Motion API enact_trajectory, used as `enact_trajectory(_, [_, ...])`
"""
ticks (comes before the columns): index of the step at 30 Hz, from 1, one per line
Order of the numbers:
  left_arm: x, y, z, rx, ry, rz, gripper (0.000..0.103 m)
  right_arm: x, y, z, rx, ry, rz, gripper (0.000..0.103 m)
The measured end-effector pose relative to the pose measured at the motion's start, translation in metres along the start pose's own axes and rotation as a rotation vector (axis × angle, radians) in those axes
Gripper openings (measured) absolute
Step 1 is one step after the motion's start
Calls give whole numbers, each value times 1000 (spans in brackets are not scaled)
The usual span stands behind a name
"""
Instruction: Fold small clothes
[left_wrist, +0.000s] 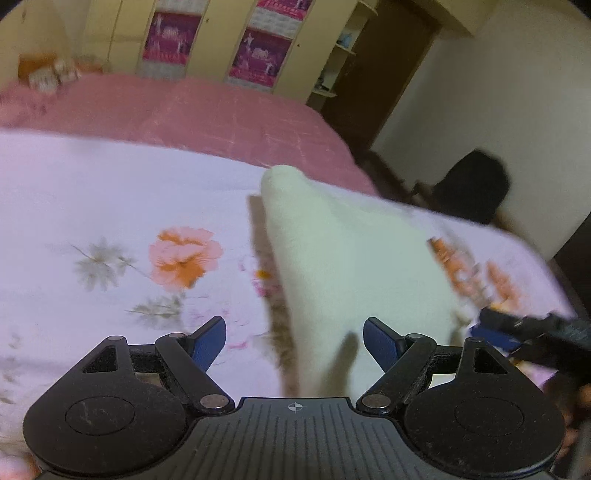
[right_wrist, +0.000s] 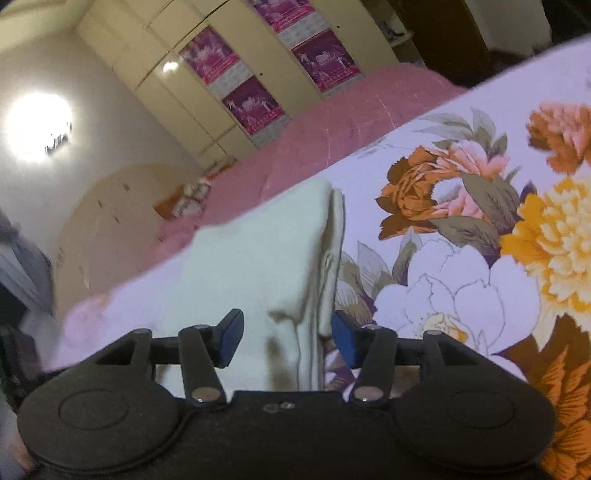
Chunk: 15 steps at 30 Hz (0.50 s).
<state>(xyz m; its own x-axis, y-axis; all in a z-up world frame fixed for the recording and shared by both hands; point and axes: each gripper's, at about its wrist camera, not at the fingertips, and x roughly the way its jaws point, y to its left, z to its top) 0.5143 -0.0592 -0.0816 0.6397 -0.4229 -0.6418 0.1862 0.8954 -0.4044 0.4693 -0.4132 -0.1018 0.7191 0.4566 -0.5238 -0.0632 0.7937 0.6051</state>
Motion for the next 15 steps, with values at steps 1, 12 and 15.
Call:
enact_trajectory(1, [3,4,2,-34,10,-43,81,0,-5,3,32,-4,7,57])
enact_trajectory(12, [51,32,14,-224,141,-199,63,39,-43,18,192,103,135,61])
enact_trajectory(15, [57,34,16,-228,151,-219,63,48,-31,21,104,146,125,59])
